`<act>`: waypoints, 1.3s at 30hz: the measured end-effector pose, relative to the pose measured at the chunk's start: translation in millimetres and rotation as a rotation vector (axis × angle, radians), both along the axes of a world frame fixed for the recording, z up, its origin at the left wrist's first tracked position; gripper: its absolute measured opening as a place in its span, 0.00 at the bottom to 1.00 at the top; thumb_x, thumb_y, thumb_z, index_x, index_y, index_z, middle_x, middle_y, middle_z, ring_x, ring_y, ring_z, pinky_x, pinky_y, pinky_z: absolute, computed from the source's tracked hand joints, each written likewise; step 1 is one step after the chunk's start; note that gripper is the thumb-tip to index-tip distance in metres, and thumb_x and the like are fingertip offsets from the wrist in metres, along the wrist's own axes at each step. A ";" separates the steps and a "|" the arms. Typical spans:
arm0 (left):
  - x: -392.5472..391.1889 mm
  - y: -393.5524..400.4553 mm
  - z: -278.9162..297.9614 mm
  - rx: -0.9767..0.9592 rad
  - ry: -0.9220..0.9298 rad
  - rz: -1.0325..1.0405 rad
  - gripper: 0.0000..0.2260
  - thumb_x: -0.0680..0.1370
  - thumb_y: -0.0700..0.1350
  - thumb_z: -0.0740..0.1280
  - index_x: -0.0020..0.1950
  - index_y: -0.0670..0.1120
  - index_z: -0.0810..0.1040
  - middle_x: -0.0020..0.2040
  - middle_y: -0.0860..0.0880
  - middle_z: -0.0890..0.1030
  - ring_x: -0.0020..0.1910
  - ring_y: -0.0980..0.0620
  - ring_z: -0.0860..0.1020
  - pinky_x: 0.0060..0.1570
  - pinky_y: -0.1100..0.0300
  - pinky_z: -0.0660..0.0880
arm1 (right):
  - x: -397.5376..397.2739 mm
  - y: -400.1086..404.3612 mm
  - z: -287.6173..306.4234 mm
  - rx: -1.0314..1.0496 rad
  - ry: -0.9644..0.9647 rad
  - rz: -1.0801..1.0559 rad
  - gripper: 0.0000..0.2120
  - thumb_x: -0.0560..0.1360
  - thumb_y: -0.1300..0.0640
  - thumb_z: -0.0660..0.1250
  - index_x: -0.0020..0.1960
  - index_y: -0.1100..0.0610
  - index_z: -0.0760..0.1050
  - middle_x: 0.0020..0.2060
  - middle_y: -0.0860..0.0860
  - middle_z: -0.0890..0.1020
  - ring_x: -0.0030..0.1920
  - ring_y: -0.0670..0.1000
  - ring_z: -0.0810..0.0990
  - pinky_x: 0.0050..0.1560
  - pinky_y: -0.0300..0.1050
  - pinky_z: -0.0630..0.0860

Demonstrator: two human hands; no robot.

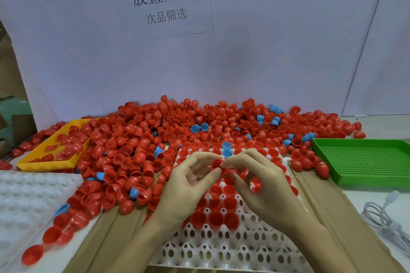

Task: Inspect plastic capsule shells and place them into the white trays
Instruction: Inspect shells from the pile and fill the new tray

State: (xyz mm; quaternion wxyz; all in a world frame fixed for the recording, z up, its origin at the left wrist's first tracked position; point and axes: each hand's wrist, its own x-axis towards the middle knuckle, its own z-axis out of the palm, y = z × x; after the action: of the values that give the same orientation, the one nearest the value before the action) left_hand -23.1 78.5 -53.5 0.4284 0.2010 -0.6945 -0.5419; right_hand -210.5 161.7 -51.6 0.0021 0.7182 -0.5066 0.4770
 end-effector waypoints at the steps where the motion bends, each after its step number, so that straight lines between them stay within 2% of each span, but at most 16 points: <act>1: 0.2 -0.2 0.3 0.002 -0.005 0.008 0.11 0.81 0.43 0.72 0.63 0.49 0.83 0.61 0.48 0.85 0.64 0.48 0.83 0.64 0.57 0.79 | -0.7 0.2 0.9 0.025 -0.032 0.018 0.15 0.79 0.63 0.71 0.62 0.48 0.81 0.53 0.39 0.79 0.49 0.48 0.83 0.44 0.41 0.81; 5: -1.4 1.4 0.9 -0.003 -0.043 0.038 0.11 0.82 0.47 0.70 0.64 0.48 0.83 0.59 0.50 0.87 0.59 0.50 0.86 0.58 0.60 0.82 | -9.0 0.9 2.2 0.171 -0.057 0.031 0.13 0.78 0.64 0.74 0.58 0.50 0.85 0.47 0.40 0.85 0.47 0.46 0.86 0.46 0.40 0.83; 9: 3.5 -2.8 5.3 0.010 -0.068 0.132 0.11 0.84 0.52 0.65 0.60 0.50 0.83 0.54 0.48 0.87 0.52 0.47 0.87 0.49 0.56 0.84 | -27.0 7.4 14.0 0.448 -0.128 -0.006 0.07 0.79 0.61 0.74 0.54 0.50 0.85 0.41 0.45 0.87 0.42 0.45 0.86 0.44 0.40 0.83; 11: 9.2 -8.9 4.8 -0.015 -0.091 0.198 0.10 0.85 0.51 0.64 0.55 0.52 0.84 0.51 0.48 0.86 0.48 0.47 0.86 0.46 0.55 0.84 | -36.9 14.5 23.2 0.577 -0.098 0.021 0.04 0.79 0.59 0.74 0.52 0.51 0.85 0.40 0.45 0.87 0.39 0.44 0.86 0.41 0.36 0.80; 14: 15.1 -16.0 3.4 -0.049 -0.117 0.242 0.11 0.86 0.47 0.62 0.51 0.51 0.85 0.46 0.48 0.86 0.43 0.47 0.85 0.43 0.56 0.83 | -43.8 23.8 31.2 0.714 0.019 0.051 0.01 0.79 0.53 0.75 0.50 0.48 0.85 0.35 0.40 0.86 0.32 0.37 0.81 0.31 0.27 0.72; 16: 14.9 -17.2 2.0 -0.048 -0.142 0.231 0.13 0.86 0.49 0.62 0.49 0.52 0.85 0.45 0.48 0.85 0.42 0.47 0.84 0.43 0.57 0.82 | -42.2 24.6 31.3 0.766 0.063 0.079 0.03 0.78 0.50 0.76 0.50 0.47 0.86 0.34 0.37 0.84 0.32 0.36 0.80 0.30 0.28 0.71; 21: 12.3 -15.2 -3.1 -0.106 -0.235 0.180 0.13 0.83 0.56 0.62 0.48 0.56 0.85 0.45 0.50 0.85 0.44 0.51 0.84 0.44 0.58 0.81 | -38.0 17.9 23.6 0.769 0.012 0.123 0.07 0.75 0.46 0.78 0.50 0.46 0.86 0.37 0.44 0.85 0.34 0.41 0.80 0.36 0.33 0.74; 24: 9.9 -12.5 -8.6 -0.351 -0.394 0.167 0.10 0.82 0.58 0.64 0.51 0.58 0.84 0.51 0.57 0.84 0.54 0.53 0.82 0.53 0.59 0.79 | -40.4 15.7 18.0 0.750 0.039 0.112 0.07 0.74 0.45 0.79 0.48 0.46 0.86 0.37 0.41 0.85 0.35 0.41 0.80 0.37 0.34 0.75; 27: 6.1 -4.3 -13.1 -0.563 -0.563 -0.009 0.10 0.83 0.60 0.66 0.60 0.61 0.83 0.62 0.64 0.78 0.68 0.58 0.76 0.66 0.62 0.72 | -39.9 14.9 14.9 0.726 0.059 0.120 0.07 0.74 0.45 0.78 0.48 0.46 0.86 0.36 0.41 0.84 0.35 0.41 0.79 0.36 0.36 0.75; 29: 6.6 -1.8 -16.6 -0.642 -0.620 -0.104 0.13 0.83 0.62 0.66 0.66 0.62 0.81 0.66 0.66 0.77 0.70 0.61 0.73 0.70 0.60 0.70 | -40.9 14.9 15.5 0.734 0.021 0.144 0.07 0.76 0.45 0.77 0.47 0.48 0.86 0.36 0.43 0.85 0.33 0.41 0.81 0.35 0.34 0.74; 33: 9.6 -2.7 -16.5 -0.644 -0.669 -0.161 0.18 0.82 0.65 0.64 0.73 0.68 0.74 0.70 0.71 0.74 0.73 0.65 0.70 0.72 0.57 0.68 | -47.0 16.6 20.2 0.674 -0.134 0.125 0.15 0.82 0.44 0.69 0.43 0.51 0.85 0.31 0.50 0.85 0.27 0.45 0.80 0.30 0.34 0.74; 36: 8.1 -2.0 -16.6 -0.684 -0.695 -0.158 0.17 0.82 0.66 0.63 0.70 0.68 0.76 0.70 0.72 0.73 0.73 0.66 0.69 0.73 0.58 0.66 | -52.0 13.8 21.5 0.519 -0.354 0.053 0.19 0.84 0.45 0.64 0.41 0.51 0.85 0.29 0.55 0.82 0.26 0.52 0.79 0.28 0.39 0.74; 39: 7.7 -2.0 -17.5 -0.688 -0.702 -0.151 0.16 0.82 0.66 0.63 0.67 0.67 0.80 0.70 0.72 0.72 0.73 0.66 0.68 0.73 0.57 0.67 | -62.0 9.5 18.6 0.346 -0.581 -0.069 0.22 0.85 0.49 0.61 0.41 0.57 0.85 0.28 0.57 0.81 0.25 0.54 0.77 0.27 0.37 0.73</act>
State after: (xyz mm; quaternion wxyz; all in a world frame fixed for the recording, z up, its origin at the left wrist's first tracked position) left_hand -15.4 76.6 -71.0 0.1696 0.1672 -0.9482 -0.2103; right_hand -272.5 171.1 -33.0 -0.2482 0.5243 -0.5834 0.5685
